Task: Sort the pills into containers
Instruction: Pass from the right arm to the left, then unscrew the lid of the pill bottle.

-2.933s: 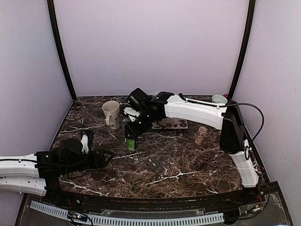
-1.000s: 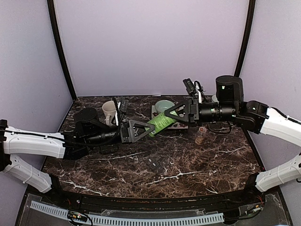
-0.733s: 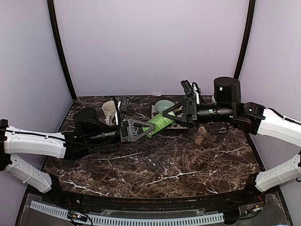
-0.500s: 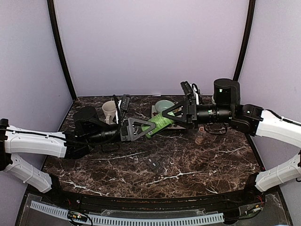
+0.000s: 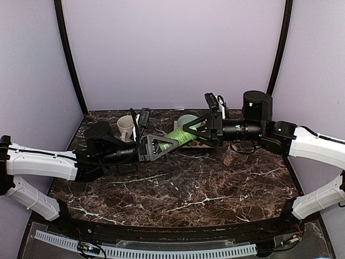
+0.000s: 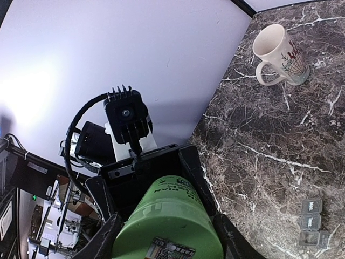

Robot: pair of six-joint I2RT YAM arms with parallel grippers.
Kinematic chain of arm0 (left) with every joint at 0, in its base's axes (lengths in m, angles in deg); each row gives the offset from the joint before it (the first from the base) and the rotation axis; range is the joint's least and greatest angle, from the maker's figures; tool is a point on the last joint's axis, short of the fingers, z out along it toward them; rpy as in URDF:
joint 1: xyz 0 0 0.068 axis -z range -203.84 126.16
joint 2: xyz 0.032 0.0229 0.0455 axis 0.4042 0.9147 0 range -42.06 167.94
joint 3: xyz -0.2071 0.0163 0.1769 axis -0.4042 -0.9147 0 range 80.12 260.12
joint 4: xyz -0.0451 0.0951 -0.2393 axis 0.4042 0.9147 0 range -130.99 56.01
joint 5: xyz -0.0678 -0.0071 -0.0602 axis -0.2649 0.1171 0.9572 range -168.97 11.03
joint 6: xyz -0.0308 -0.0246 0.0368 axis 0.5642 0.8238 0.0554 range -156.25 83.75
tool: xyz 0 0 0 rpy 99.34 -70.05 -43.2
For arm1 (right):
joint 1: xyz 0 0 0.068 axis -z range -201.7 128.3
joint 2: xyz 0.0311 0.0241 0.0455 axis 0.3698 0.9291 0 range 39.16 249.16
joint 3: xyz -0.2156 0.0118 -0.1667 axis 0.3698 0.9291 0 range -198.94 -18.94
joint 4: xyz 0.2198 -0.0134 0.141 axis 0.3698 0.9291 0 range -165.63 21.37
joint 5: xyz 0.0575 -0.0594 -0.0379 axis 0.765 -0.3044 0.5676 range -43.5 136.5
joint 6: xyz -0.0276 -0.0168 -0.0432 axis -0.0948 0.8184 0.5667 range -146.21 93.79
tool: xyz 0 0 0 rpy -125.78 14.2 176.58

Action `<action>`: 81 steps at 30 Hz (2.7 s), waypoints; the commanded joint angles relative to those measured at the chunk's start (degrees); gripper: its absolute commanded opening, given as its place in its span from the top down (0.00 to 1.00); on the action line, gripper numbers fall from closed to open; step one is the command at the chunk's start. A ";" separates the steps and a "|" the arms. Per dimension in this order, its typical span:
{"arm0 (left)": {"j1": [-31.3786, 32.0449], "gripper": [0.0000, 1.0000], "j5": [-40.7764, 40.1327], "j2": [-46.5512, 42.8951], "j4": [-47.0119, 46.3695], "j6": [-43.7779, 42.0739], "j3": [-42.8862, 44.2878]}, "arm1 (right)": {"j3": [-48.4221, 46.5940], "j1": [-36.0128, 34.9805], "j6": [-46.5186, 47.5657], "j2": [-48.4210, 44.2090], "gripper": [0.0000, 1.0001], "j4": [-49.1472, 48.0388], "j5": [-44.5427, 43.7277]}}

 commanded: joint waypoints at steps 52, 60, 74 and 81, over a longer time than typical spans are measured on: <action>-9.56 1.00 18.39 -4.19 12.16 -4.98 0.63 | 0.05 3.76 12.70 -6.59 0.30 10.28 1.18; -9.90 1.00 22.63 -3.85 18.38 -7.50 3.53 | -1.54 3.69 17.20 -6.44 0.30 17.52 2.93; -10.49 1.00 31.03 -1.29 20.56 -7.61 7.34 | -0.06 3.65 11.91 -4.34 0.29 13.37 15.03; -11.17 1.00 33.45 -0.38 19.77 -7.01 7.67 | -0.28 2.89 9.63 -3.69 0.29 12.04 17.34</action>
